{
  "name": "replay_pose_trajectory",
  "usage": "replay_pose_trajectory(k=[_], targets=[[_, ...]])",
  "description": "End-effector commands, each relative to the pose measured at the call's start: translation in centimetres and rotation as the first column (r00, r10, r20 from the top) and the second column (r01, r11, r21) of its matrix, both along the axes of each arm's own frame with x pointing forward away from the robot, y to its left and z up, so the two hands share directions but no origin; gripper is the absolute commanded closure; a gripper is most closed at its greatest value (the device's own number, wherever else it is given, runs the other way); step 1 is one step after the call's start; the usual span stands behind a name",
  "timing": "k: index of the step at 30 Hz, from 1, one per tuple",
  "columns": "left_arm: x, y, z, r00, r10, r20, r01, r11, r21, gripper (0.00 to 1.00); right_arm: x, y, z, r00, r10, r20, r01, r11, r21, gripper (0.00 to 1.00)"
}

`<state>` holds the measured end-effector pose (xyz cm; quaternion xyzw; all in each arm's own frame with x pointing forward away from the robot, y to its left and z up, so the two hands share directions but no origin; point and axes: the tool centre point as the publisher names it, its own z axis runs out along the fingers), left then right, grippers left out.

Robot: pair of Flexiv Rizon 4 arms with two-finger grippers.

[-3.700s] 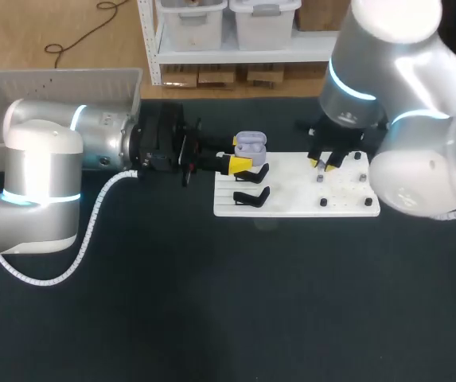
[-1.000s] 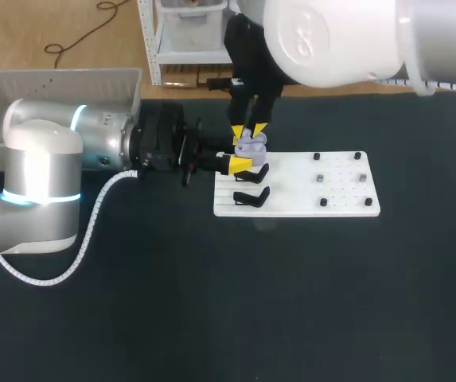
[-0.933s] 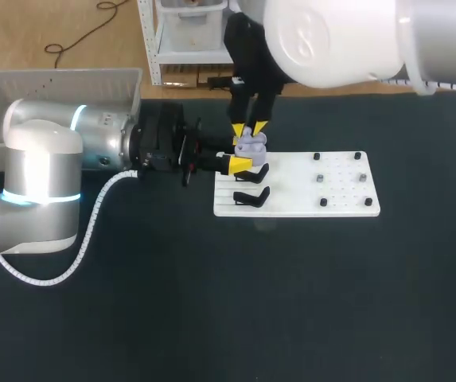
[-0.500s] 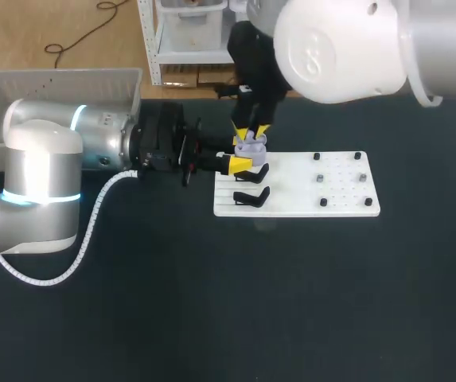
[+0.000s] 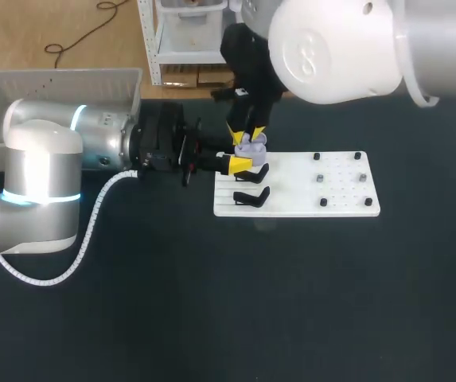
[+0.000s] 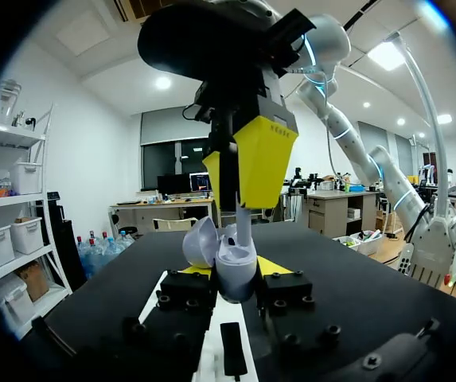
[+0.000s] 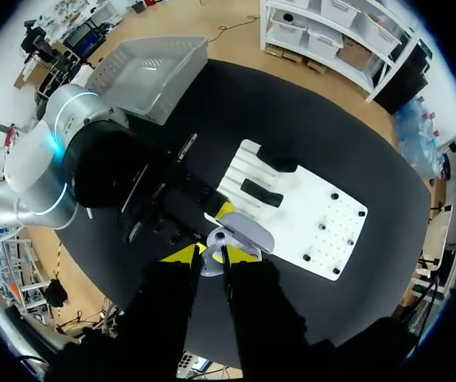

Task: Pick up each earbud case from the left stands, insert the matching earbuds, close the lid, and place the case in the box.

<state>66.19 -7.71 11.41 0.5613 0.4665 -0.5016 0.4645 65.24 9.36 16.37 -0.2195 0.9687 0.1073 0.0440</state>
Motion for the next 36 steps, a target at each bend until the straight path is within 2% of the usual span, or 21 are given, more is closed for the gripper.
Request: replay_pose_trajectory(k=[1, 35, 36], targets=[[-0.1, 0.0, 0.0, 1.0, 0.005, 0.002, -0.005, 1.0, -0.001, 1.0, 0.0, 0.0, -0.2, 1.0, 0.0, -0.003, 0.0, 1.0, 0.0, 1.0], [-0.1, 0.0, 0.0, 1.0, 0.005, 0.002, -0.005, 1.0, -0.001, 1.0, 1.2, 0.3, -1.7, 0.999, 0.0, -0.036, 0.0, 1.0, -0.02, 1.0], [-0.1, 0.0, 0.0, 1.0, 0.005, 0.002, -0.005, 1.0, -0.001, 1.0, 1.2, 0.3, -1.7, 0.999, -0.001, -0.036, 0.0, 1.0, -0.021, 0.64]])
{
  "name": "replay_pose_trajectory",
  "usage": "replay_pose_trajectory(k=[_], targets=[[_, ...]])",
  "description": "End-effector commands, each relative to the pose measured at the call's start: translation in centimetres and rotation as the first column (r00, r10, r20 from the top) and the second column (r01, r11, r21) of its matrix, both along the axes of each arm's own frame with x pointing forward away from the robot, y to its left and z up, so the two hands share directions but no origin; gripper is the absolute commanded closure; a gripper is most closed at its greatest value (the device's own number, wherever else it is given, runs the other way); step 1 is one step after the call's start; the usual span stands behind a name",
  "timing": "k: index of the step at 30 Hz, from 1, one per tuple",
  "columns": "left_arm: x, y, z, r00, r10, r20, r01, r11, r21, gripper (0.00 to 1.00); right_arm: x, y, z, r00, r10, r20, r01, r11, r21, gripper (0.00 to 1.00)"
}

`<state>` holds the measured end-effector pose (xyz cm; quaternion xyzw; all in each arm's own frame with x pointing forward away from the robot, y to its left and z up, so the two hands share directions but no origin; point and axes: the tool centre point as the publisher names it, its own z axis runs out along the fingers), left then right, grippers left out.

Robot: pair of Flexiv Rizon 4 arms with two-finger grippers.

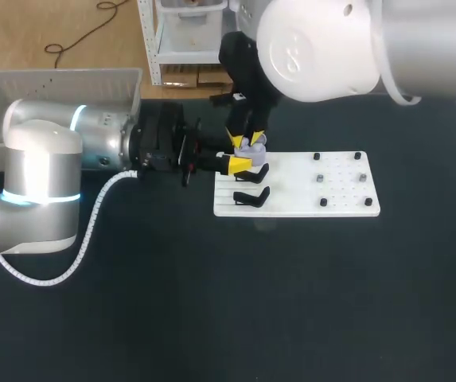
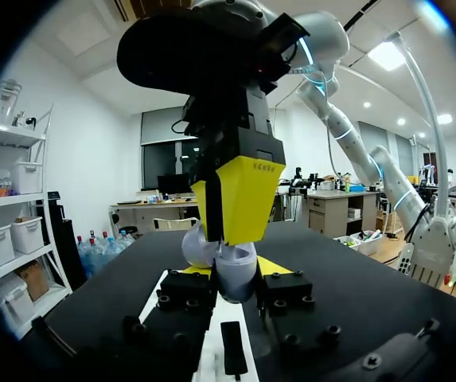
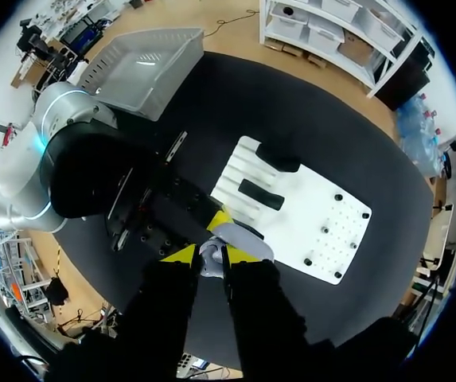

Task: Pick up each earbud case from the left stands, insert the matching earbuds, close the lid, and place the case in the box.

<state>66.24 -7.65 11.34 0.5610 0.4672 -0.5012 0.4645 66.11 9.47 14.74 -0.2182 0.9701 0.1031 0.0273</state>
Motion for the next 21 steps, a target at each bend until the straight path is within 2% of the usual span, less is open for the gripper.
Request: replay_pose_trajectory(k=[1, 2, 10, 14, 18, 21], targets=[[-0.2, -0.1, 0.0, 1.0, 0.003, 0.003, -0.003, 1.0, -0.002, 1.0, 0.2, 0.2, 0.0, 1.0, -0.001, -0.006, 0.001, 1.0, -0.007, 0.29], [-0.2, -0.1, 0.0, 1.0, 0.003, 0.003, -0.003, 1.0, -0.002, 1.0, 0.0, 0.2, 0.2, 1.0, -0.002, -0.006, 0.002, 1.0, -0.007, 0.0], [-0.2, -0.1, 0.0, 1.0, 0.003, 0.003, -0.003, 1.0, -0.002, 1.0, -1.3, -0.2, 2.6, 0.999, 0.012, 0.03, -0.011, 1.0, -0.015, 0.0], [-0.2, -0.1, 0.0, 1.0, 0.003, 0.003, -0.003, 1.0, -0.002, 1.0, -1.6, -0.7, 4.2, 0.997, -0.005, 0.072, 0.007, 1.0, -0.017, 0.0], [-0.2, -0.1, 0.0, 1.0, 0.003, 0.003, -0.003, 1.0, -0.002, 1.0, 0.0, -2.1, 4.9, 0.98, -0.162, 0.114, 0.166, 0.986, -0.024, 0.0], [-0.2, -0.1, 0.0, 1.0, 0.003, 0.003, -0.003, 1.0, -0.002, 1.0, 1.8, -3.4, 4.7, 0.936, -0.313, 0.159, 0.323, 0.946, -0.04, 0.0]])
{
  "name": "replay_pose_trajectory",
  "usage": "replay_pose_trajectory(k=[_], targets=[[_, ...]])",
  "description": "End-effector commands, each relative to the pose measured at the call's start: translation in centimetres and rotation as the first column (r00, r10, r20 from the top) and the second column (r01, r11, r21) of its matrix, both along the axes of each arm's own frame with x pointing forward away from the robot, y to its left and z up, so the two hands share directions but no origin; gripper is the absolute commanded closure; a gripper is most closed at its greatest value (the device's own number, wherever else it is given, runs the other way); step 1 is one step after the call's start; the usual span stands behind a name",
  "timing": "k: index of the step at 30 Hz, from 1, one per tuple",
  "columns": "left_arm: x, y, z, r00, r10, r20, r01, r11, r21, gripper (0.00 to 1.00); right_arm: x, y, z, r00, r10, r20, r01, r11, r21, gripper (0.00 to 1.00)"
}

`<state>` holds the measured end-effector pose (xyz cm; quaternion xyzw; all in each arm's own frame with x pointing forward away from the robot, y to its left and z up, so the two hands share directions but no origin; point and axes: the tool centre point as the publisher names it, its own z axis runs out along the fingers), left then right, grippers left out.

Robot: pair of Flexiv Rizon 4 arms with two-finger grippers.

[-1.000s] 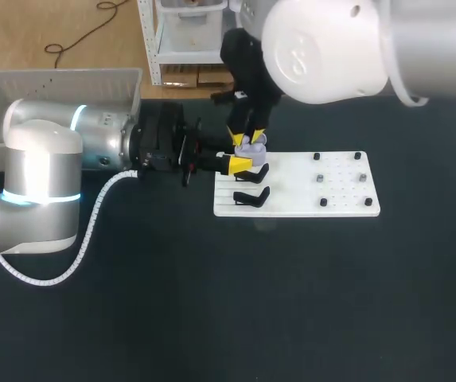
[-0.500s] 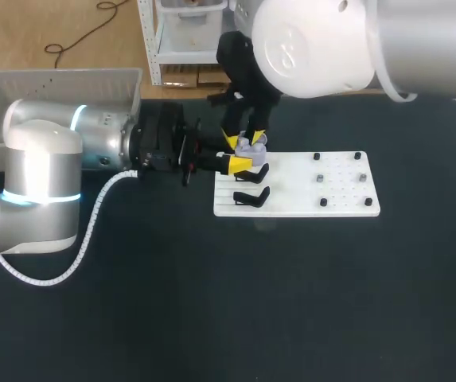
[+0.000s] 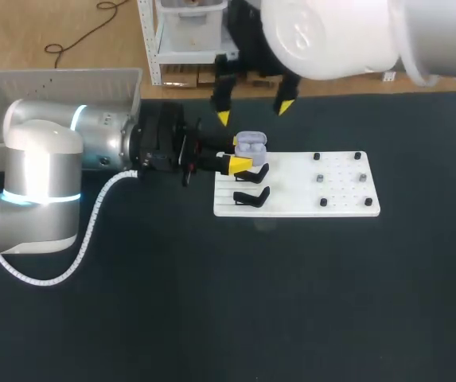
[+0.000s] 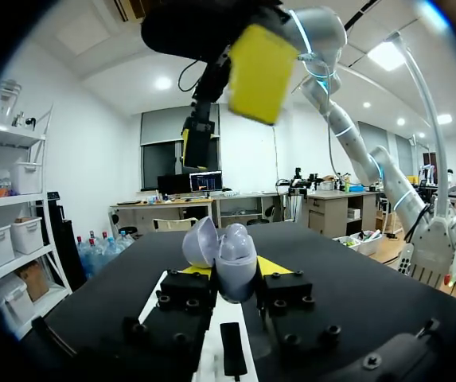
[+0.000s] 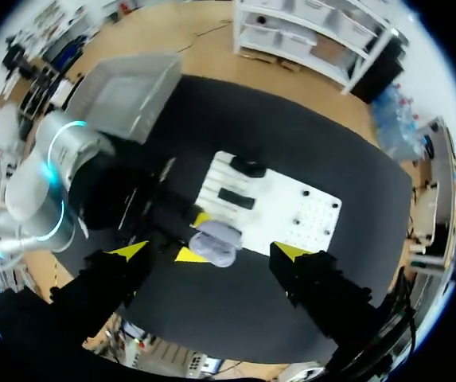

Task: Pick up each earbud case from the left stands, insert the matching earbuds, close the lid, and place the case in the box.

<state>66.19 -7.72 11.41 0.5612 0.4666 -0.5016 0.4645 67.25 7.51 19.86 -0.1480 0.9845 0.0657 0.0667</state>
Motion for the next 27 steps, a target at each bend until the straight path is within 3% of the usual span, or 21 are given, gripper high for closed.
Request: replay_pose_trajectory(k=[1, 6, 12, 16, 27], targets=[[-0.1, 0.0, 0.0, 1.0, 0.005, 0.003, -0.005, 1.0, -0.001, 1.0, 1.2, -1.8, -0.6, 0.973, -0.214, 0.083, 0.215, 0.977, 0.001, 0.0], [-0.1, 0.0, 0.0, 1.0, 0.005, 0.003, -0.005, 1.0, -0.001, 1.0, 3.4, -3.1, -1.7, 0.929, -0.353, 0.108, 0.357, 0.934, -0.023, 0.0], [-0.1, 0.0, 0.0, 1.0, 0.005, 0.003, -0.005, 1.0, -0.001, 1.0, 5.4, -4.2, -3.9, 0.923, -0.379, 0.068, 0.384, 0.921, -0.067, 0.0], [-0.1, 0.0, 0.0, 1.0, 0.005, 0.003, -0.005, 1.0, -0.001, 1.0, 5.5, -4.5, -5.0, 0.925, -0.378, 0.031, 0.38, 0.921, -0.091, 0.0], [-0.1, 0.0, 0.0, 1.0, 0.005, 0.003, -0.005, 1.0, -0.001, 1.0, 3.2, -5.0, -6.6, 0.935, -0.352, -0.035, 0.347, 0.932, -0.103, 0.0]])
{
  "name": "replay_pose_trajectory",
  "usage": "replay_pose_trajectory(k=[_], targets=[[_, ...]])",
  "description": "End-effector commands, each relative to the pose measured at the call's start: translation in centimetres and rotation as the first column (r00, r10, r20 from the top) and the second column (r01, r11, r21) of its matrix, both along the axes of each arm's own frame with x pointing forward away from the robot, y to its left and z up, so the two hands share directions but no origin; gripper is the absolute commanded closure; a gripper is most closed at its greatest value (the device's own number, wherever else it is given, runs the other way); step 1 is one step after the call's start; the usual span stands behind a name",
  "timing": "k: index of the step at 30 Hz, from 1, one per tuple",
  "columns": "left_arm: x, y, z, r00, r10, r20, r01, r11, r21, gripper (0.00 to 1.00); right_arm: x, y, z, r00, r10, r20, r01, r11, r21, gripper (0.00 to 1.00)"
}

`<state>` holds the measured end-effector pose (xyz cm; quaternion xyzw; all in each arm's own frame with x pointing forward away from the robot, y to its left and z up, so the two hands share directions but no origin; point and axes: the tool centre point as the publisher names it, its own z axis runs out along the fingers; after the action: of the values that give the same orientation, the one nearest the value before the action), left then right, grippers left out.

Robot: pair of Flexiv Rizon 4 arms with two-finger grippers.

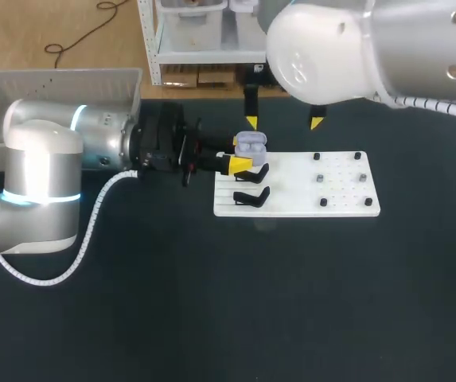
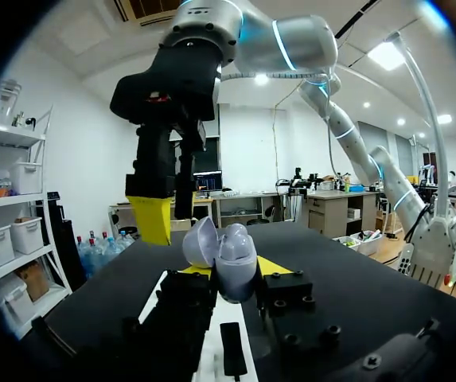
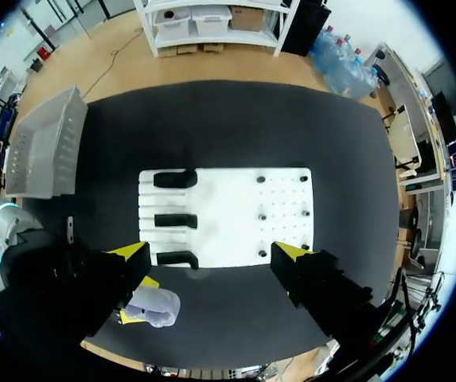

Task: Pick up each earbud case from the left stands, insert the matching earbuds, close the lid, and place the case in the box.

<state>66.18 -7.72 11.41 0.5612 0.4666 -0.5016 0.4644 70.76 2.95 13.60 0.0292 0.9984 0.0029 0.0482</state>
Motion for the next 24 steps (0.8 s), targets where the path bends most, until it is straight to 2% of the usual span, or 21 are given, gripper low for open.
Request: replay_pose_trajectory(k=[1, 7, 12, 17, 21, 24], targets=[[-0.1, 0.0, 0.0, 1.0, 0.005, 0.003, -0.005, 1.0, -0.001, 1.0, -0.6, -0.5, -0.3, 1.0, 0.007, -0.013, -0.007, 1.0, 0.021, 0.0], [-0.1, 0.0, 0.0, 1.0, 0.005, 0.003, -0.005, 1.0, -0.001, 1.0, -2.1, -0.4, 0.0, 0.999, 0.031, -0.026, -0.03, 0.999, 0.034, 0.0], [-0.1, 0.0, 0.0, 1.0, 0.005, 0.003, -0.005, 1.0, -0.001, 1.0, -2.8, 0.0, 0.3, 0.996, 0.069, -0.054, -0.067, 0.996, 0.051, 0.0], [-0.1, 0.0, 0.0, 1.0, 0.005, 0.003, -0.005, 1.0, -0.001, 1.0, -2.9, 0.3, 0.3, 0.996, 0.08, -0.05, -0.077, 0.996, 0.051, 0.0], [-0.1, 0.0, 0.0, 1.0, 0.005, 0.003, -0.005, 1.0, -0.001, 1.0, -3.0, -0.2, 1.8, 0.998, 0.048, 0.052, -0.051, 0.997, 0.056, 0.0], [-0.1, 0.0, 0.0, 1.0, 0.005, 0.003, -0.005, 1.0, -0.001, 1.0, -3.7, -0.9, 4.2, 0.988, 0.05, 0.149, -0.067, 0.991, 0.112, 0.0]])
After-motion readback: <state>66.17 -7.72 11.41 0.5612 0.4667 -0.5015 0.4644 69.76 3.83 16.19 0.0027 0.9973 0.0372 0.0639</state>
